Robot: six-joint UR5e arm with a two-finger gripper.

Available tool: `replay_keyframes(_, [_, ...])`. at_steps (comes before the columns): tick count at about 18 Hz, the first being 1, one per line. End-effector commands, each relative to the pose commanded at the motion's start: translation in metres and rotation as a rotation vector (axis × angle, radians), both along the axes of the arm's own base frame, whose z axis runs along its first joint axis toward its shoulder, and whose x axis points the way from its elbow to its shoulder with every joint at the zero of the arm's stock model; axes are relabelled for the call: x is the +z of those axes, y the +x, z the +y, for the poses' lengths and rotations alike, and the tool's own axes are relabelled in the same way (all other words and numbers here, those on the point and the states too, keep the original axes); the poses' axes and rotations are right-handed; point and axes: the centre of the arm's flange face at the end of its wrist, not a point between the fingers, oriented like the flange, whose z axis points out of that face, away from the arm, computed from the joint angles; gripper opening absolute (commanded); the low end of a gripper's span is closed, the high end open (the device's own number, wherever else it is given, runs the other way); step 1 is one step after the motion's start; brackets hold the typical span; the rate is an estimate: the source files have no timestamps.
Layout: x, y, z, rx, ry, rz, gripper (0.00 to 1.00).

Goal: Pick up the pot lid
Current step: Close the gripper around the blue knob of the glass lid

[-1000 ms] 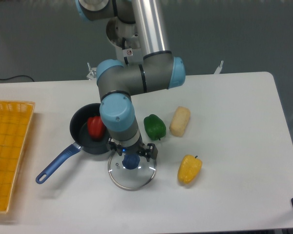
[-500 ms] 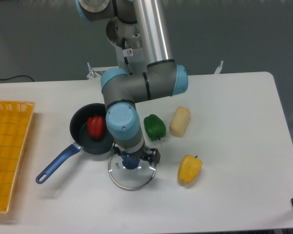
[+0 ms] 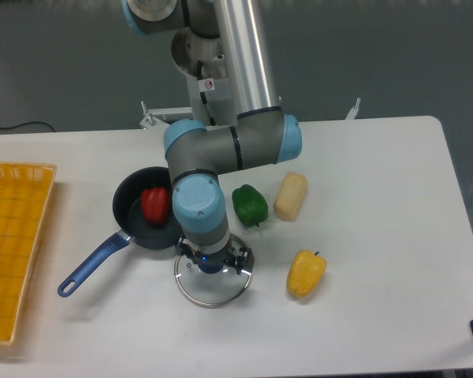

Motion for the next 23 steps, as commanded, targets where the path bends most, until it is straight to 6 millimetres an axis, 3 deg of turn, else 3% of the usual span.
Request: replay_keyframes(23, [-0.012,0.016,-0.002,-0.051,0.003,-0.047,1.00])
